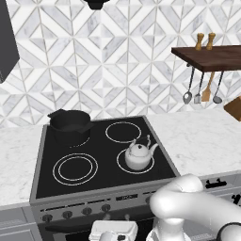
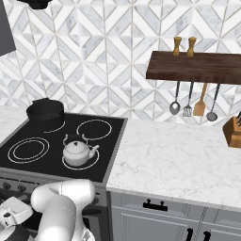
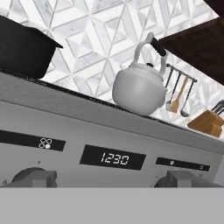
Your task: Pick the kettle from the counter and place it on a stove burner. Then turn the burner on.
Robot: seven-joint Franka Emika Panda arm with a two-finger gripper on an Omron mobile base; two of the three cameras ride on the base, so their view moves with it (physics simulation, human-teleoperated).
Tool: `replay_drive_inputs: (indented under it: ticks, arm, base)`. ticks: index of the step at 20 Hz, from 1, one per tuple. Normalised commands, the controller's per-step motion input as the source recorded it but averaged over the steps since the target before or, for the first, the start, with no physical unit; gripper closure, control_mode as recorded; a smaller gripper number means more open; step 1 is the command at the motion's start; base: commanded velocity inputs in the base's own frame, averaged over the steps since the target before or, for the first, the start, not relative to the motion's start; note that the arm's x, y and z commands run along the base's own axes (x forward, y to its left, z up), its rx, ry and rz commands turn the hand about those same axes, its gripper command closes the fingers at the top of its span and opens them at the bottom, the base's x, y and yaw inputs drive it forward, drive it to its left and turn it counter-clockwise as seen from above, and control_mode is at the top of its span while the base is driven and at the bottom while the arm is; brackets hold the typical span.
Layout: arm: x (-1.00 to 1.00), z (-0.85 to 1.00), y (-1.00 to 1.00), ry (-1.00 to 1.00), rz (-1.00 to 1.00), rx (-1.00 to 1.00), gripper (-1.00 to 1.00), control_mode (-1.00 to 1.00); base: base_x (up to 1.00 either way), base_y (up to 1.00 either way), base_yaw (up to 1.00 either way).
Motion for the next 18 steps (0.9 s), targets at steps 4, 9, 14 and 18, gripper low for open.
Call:
replay_drive_inputs:
  ticks: [4, 9, 14, 18]
  arm:
    - [0.20, -0.01, 0.07, 0.00, 0.03, 0.00, -1.00, -1.00]
    - [0.03, -0.21, 0.26, 0.00, 0.12, 0.00, -1.00, -1.00]
    - [0.24, -0.03, 0.01, 0.00, 0.18, 0.00, -1.00, -1.00]
    - [0.18, -0.04, 0.00, 0.00, 0.17, 0.00, -1.00, -1.00]
  base:
    - [0.00, 0.00, 0.00]
    - [0.00, 0.00, 0.00]
    - [0.00, 0.00, 0.00]
    - [0.00, 0.00, 0.00]
